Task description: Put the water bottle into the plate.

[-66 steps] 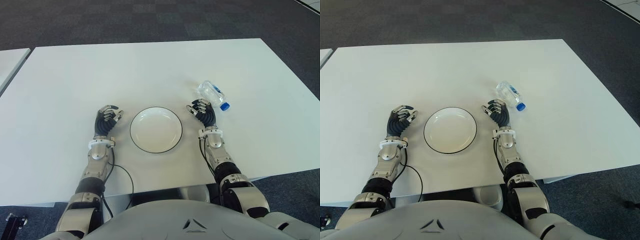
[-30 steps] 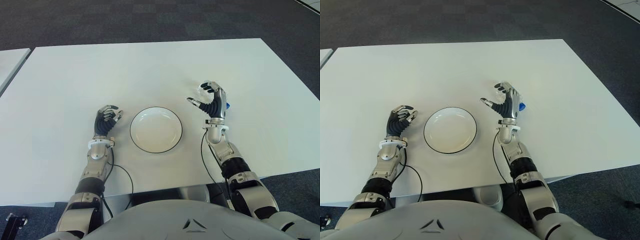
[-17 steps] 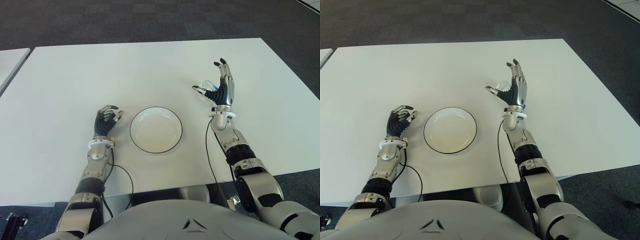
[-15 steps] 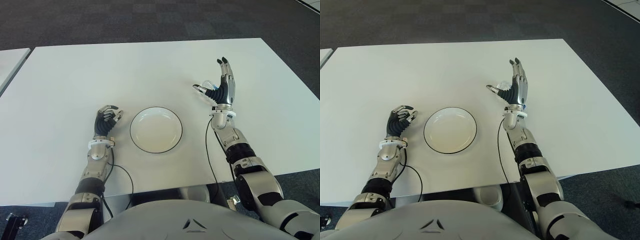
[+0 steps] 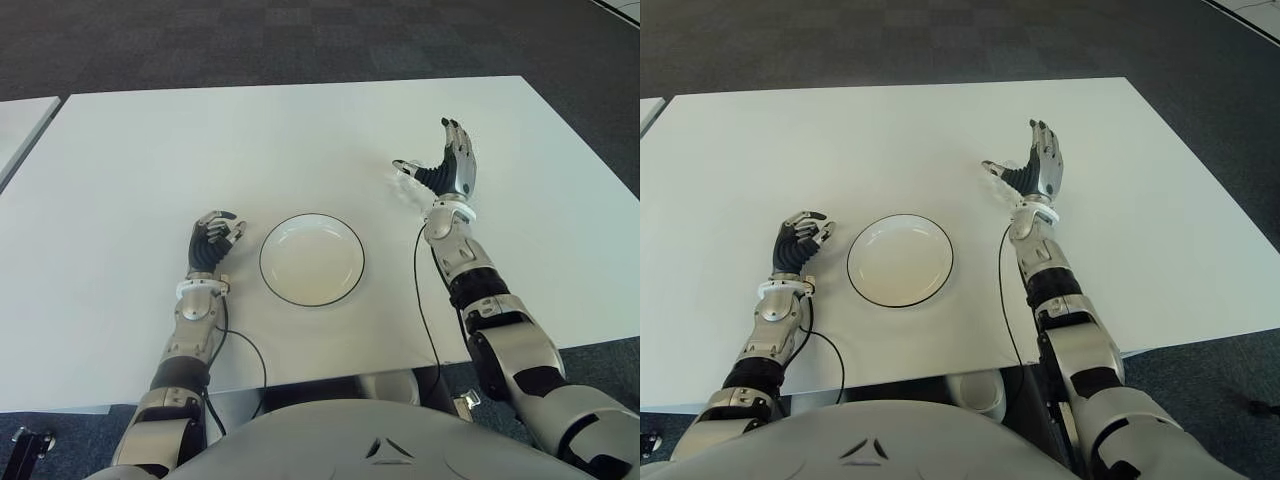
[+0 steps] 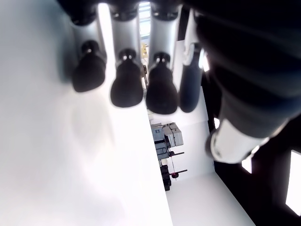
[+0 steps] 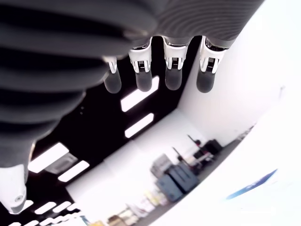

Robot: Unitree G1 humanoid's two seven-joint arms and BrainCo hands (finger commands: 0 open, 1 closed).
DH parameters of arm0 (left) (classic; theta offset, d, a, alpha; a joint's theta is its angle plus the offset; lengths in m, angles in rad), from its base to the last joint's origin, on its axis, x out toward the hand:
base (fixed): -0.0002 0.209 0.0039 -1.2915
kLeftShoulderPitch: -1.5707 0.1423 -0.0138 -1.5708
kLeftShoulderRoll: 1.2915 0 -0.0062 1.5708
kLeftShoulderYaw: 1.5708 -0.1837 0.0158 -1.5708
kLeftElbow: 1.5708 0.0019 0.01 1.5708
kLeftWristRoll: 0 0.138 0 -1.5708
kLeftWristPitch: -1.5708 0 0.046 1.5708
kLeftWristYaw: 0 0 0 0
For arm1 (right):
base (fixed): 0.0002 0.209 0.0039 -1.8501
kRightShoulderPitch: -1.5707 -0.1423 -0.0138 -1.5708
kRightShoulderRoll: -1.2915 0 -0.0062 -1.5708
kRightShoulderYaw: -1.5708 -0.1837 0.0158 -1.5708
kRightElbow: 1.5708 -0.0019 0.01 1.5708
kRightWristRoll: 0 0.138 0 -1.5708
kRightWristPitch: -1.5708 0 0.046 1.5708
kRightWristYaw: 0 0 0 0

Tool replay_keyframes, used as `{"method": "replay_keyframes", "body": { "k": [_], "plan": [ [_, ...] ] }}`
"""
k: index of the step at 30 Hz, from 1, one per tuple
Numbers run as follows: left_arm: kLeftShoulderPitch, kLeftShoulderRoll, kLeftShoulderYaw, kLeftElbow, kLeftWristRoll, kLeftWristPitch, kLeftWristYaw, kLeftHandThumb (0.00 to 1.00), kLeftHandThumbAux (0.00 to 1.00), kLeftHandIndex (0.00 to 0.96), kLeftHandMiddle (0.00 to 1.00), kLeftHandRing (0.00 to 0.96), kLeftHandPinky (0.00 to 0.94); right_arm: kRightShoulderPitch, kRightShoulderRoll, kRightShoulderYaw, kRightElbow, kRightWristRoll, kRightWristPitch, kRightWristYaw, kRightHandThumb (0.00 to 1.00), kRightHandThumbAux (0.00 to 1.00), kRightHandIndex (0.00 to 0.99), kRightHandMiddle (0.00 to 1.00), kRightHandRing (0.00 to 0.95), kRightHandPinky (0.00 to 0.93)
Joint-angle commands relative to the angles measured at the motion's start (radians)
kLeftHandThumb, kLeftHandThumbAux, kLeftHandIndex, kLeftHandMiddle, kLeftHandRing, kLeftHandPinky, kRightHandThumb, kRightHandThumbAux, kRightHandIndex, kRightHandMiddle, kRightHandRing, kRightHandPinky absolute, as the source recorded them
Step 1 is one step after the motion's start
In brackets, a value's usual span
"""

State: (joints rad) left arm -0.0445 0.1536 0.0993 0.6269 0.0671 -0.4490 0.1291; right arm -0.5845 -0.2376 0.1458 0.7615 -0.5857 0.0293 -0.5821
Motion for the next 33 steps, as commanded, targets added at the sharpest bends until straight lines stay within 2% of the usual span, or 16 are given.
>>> {"method": "replay_keyframes", "body": {
  "k": [1, 6, 10, 13, 25, 33],
  "plan": [
    [0.041, -0.015, -0.009, 0.031, -0.002, 0.047, -0.015, 0.702, 0.719, 0.437, 0.779, 0.771, 0.750, -0.055, 0.013, 0.029, 0.077, -0.012, 0.129, 0.045, 0.187, 0.540, 0.000, 0.000, 0.000, 0.000],
    [0.036, -0.016, -0.007, 0.045, -0.001, 0.042, -0.012, 0.702, 0.719, 0.437, 0.776, 0.767, 0.740, -0.126, 0.029, 0.055, 0.222, -0.005, 0.203, 0.065, 0.203, 0.523, 0.000, 0.000, 0.000, 0.000],
    [0.036, -0.016, -0.007, 0.048, 0.002, 0.042, -0.009, 0.702, 0.719, 0.437, 0.775, 0.767, 0.746, -0.188, 0.036, 0.068, 0.370, 0.011, 0.217, 0.093, 0.207, 0.512, 0.000, 0.000, 0.000, 0.000],
    [0.038, -0.016, -0.007, 0.043, 0.005, 0.047, -0.006, 0.702, 0.718, 0.437, 0.776, 0.768, 0.747, -0.217, 0.039, 0.074, 0.433, 0.021, 0.224, 0.108, 0.214, 0.503, 0.000, 0.000, 0.000, 0.000],
    [0.035, -0.019, -0.005, 0.042, 0.008, 0.055, 0.006, 0.703, 0.718, 0.437, 0.784, 0.777, 0.767, -0.252, 0.077, 0.083, 0.537, 0.054, 0.284, 0.142, 0.249, 0.521, 0.000, 0.000, 0.000, 0.000],
    [0.039, -0.024, -0.004, 0.038, 0.007, 0.039, 0.011, 0.704, 0.718, 0.437, 0.788, 0.779, 0.764, -0.243, 0.078, 0.100, 0.568, 0.056, 0.312, 0.210, 0.278, 0.549, 0.000, 0.000, 0.000, 0.000]
  ]
}}
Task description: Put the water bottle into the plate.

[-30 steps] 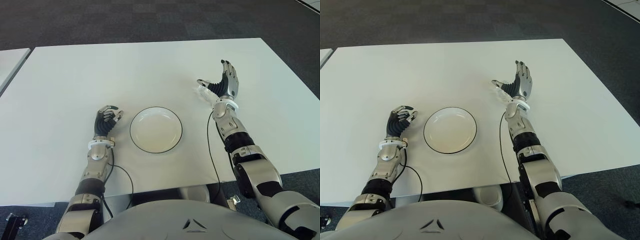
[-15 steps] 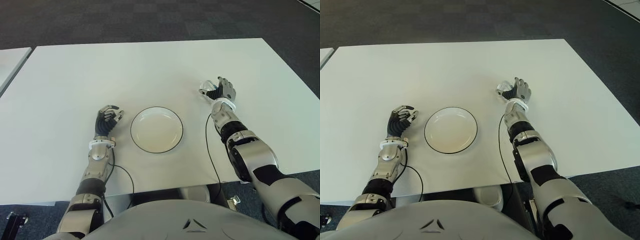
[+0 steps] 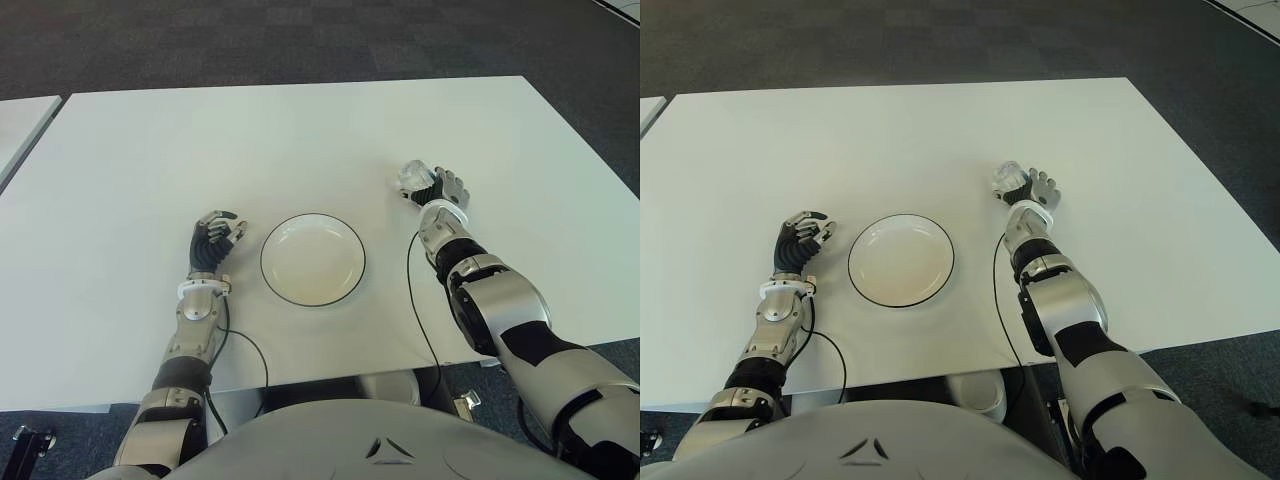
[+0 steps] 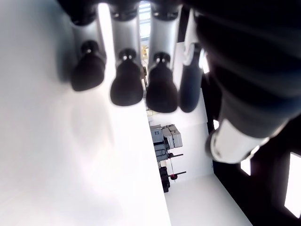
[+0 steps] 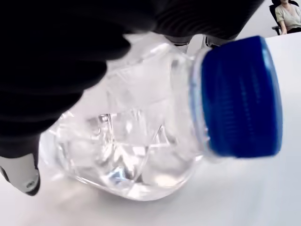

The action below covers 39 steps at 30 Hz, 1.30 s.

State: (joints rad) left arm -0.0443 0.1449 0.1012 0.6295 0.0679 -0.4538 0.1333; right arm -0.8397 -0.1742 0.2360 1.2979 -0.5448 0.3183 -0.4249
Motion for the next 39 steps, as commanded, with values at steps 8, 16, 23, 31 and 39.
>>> {"method": "replay_keyframes", "body": {
  "k": [8, 16, 23, 31, 39],
  "plan": [
    [0.043, -0.018, -0.006, 0.020, 0.004, 0.058, 0.007, 0.705, 0.719, 0.437, 0.782, 0.771, 0.754, 0.004, 0.006, 0.073, 0.051, -0.014, 0.062, 0.189, 0.252, 0.594, 0.000, 0.000, 0.000, 0.000],
    [0.043, -0.020, -0.003, 0.020, -0.006, 0.061, 0.000, 0.704, 0.719, 0.437, 0.782, 0.770, 0.757, -0.004, -0.001, 0.111, 0.052, -0.021, 0.081, 0.261, 0.201, 0.639, 0.080, 0.002, 0.000, 0.000],
    [0.040, -0.020, -0.002, 0.019, -0.008, 0.066, -0.002, 0.703, 0.719, 0.437, 0.783, 0.773, 0.763, -0.008, -0.008, 0.139, 0.048, -0.033, 0.083, 0.248, 0.197, 0.707, 0.471, 0.162, 0.087, 0.057],
    [0.042, -0.024, -0.002, 0.004, -0.012, 0.075, 0.004, 0.704, 0.719, 0.437, 0.779, 0.769, 0.751, 0.002, -0.012, 0.082, 0.041, 0.023, 0.066, 0.170, 0.621, 0.724, 0.443, 0.433, 0.406, 0.440],
    [0.040, -0.023, 0.002, 0.002, -0.013, 0.088, 0.003, 0.704, 0.719, 0.437, 0.766, 0.754, 0.735, 0.011, -0.003, 0.005, 0.038, 0.082, 0.029, 0.093, 0.687, 0.725, 0.437, 0.709, 0.700, 0.731]
  ]
}}
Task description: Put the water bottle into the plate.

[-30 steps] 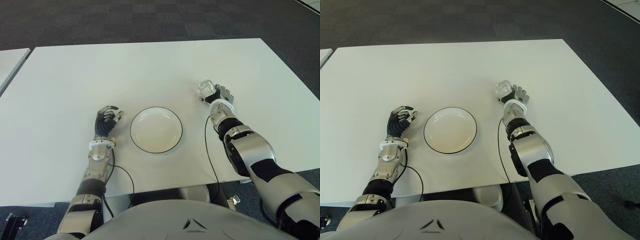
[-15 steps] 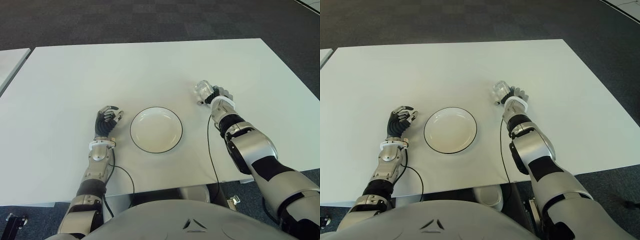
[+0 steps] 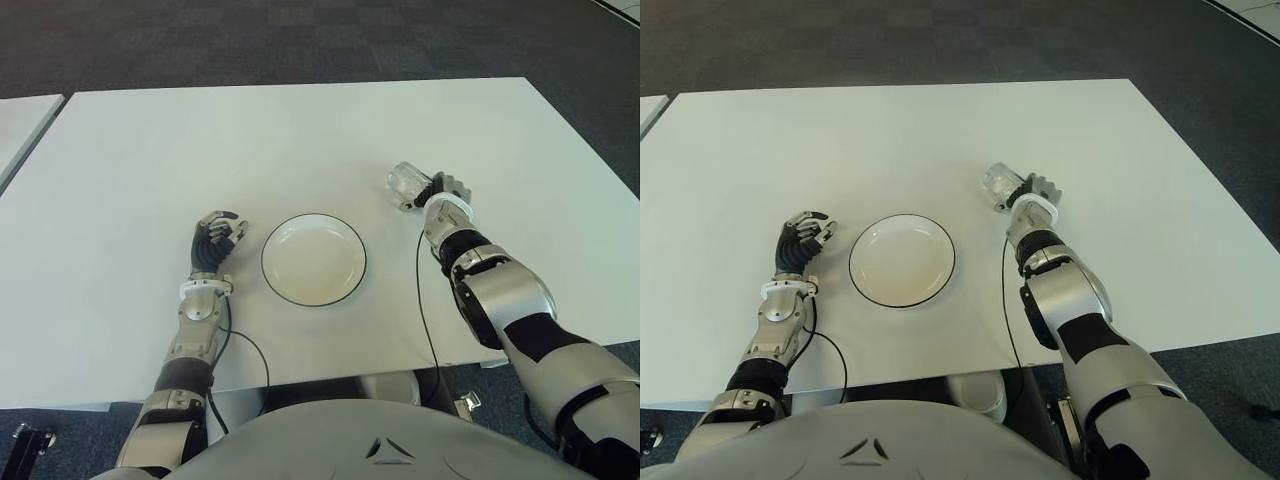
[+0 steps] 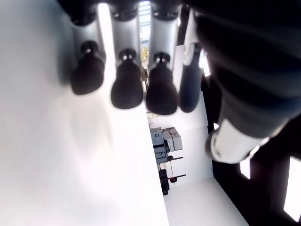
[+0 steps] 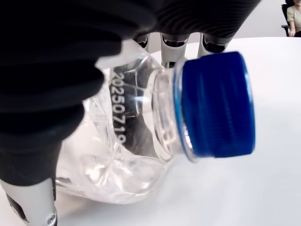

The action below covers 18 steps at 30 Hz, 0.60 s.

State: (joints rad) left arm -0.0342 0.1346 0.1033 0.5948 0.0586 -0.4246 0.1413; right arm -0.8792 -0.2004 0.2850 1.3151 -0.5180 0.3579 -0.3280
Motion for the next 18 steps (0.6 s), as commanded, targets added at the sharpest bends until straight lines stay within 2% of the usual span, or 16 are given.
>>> {"method": "replay_keyframes", "body": {
  "k": [1, 18],
  "plan": [
    [0.030, -0.012, 0.000, 0.038, -0.002, 0.058, -0.002, 0.704, 0.719, 0.437, 0.764, 0.753, 0.734, 0.051, 0.024, -0.049, 0.022, 0.058, -0.015, -0.010, 0.689, 0.726, 0.437, 0.727, 0.716, 0.749],
    [0.024, -0.009, 0.001, 0.042, 0.005, 0.068, 0.011, 0.704, 0.718, 0.437, 0.757, 0.748, 0.734, 0.062, 0.024, -0.100, 0.022, 0.083, -0.074, -0.066, 0.693, 0.729, 0.437, 0.815, 0.796, 0.816]
  ]
}}
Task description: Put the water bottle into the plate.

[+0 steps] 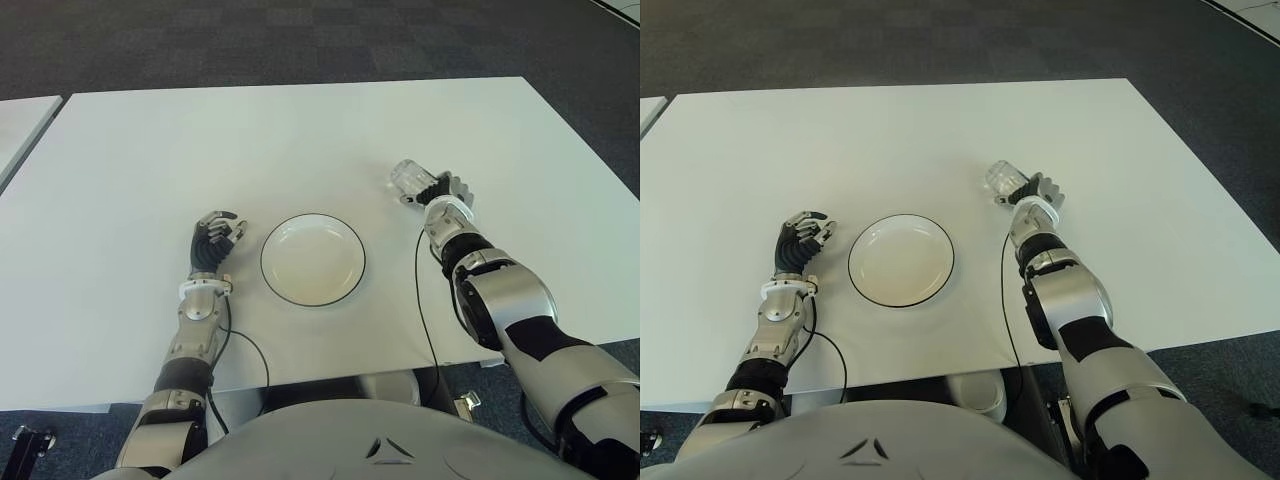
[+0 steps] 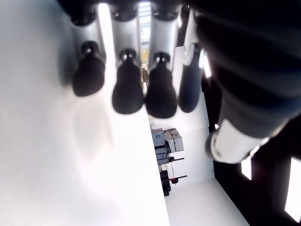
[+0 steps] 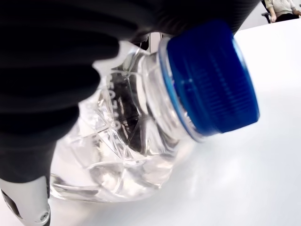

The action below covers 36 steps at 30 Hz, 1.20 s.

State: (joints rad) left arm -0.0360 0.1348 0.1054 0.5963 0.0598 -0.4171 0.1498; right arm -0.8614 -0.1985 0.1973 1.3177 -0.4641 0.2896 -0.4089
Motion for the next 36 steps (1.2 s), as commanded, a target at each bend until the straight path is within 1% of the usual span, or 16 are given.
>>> {"method": "replay_keyframes", "body": {
  "k": [1, 4, 11, 16, 20, 24, 31, 33, 36],
  "plan": [
    [0.025, -0.009, -0.001, 0.041, 0.004, 0.061, 0.003, 0.704, 0.718, 0.437, 0.757, 0.748, 0.734, 0.046, 0.023, -0.014, 0.019, 0.029, -0.009, 0.011, 0.693, 0.729, 0.437, 0.817, 0.797, 0.817],
    [0.025, -0.007, 0.000, 0.041, 0.006, 0.059, 0.004, 0.705, 0.718, 0.437, 0.756, 0.746, 0.732, 0.050, 0.024, -0.018, 0.015, 0.030, -0.023, -0.003, 0.693, 0.729, 0.437, 0.822, 0.803, 0.821],
    [0.022, -0.007, -0.004, 0.038, 0.012, 0.069, 0.009, 0.706, 0.719, 0.437, 0.754, 0.743, 0.727, 0.061, 0.032, -0.050, -0.006, 0.056, -0.076, -0.068, 0.695, 0.728, 0.437, 0.843, 0.826, 0.837],
    [0.025, -0.006, -0.003, 0.029, 0.011, 0.076, 0.009, 0.706, 0.719, 0.437, 0.754, 0.742, 0.723, 0.073, 0.042, -0.088, -0.021, 0.094, -0.143, -0.133, 0.697, 0.728, 0.438, 0.853, 0.838, 0.842],
    [0.028, -0.006, -0.002, 0.021, 0.010, 0.081, 0.008, 0.706, 0.719, 0.437, 0.748, 0.734, 0.715, 0.081, 0.043, -0.099, -0.023, 0.109, -0.186, -0.164, 0.698, 0.727, 0.438, 0.854, 0.842, 0.841],
    [0.022, -0.006, 0.001, 0.032, 0.004, 0.082, 0.005, 0.706, 0.720, 0.436, 0.742, 0.729, 0.714, 0.095, 0.046, -0.111, -0.036, 0.121, -0.274, -0.211, 0.699, 0.726, 0.438, 0.853, 0.847, 0.848],
    [0.019, -0.003, 0.002, 0.039, 0.006, 0.080, 0.005, 0.705, 0.720, 0.437, 0.744, 0.734, 0.720, 0.108, 0.048, -0.129, -0.047, 0.147, -0.387, -0.227, 0.700, 0.726, 0.439, 0.860, 0.862, 0.864],
    [0.020, -0.003, 0.002, 0.036, 0.005, 0.082, 0.004, 0.705, 0.720, 0.437, 0.745, 0.735, 0.721, 0.114, 0.053, -0.141, -0.069, 0.162, -0.432, -0.238, 0.700, 0.725, 0.439, 0.859, 0.860, 0.857],
    [0.021, -0.003, 0.002, 0.032, 0.004, 0.080, 0.002, 0.706, 0.720, 0.437, 0.746, 0.735, 0.723, 0.144, 0.074, -0.153, -0.133, 0.178, -0.521, -0.270, 0.701, 0.725, 0.439, 0.854, 0.856, 0.849]
  ]
}}
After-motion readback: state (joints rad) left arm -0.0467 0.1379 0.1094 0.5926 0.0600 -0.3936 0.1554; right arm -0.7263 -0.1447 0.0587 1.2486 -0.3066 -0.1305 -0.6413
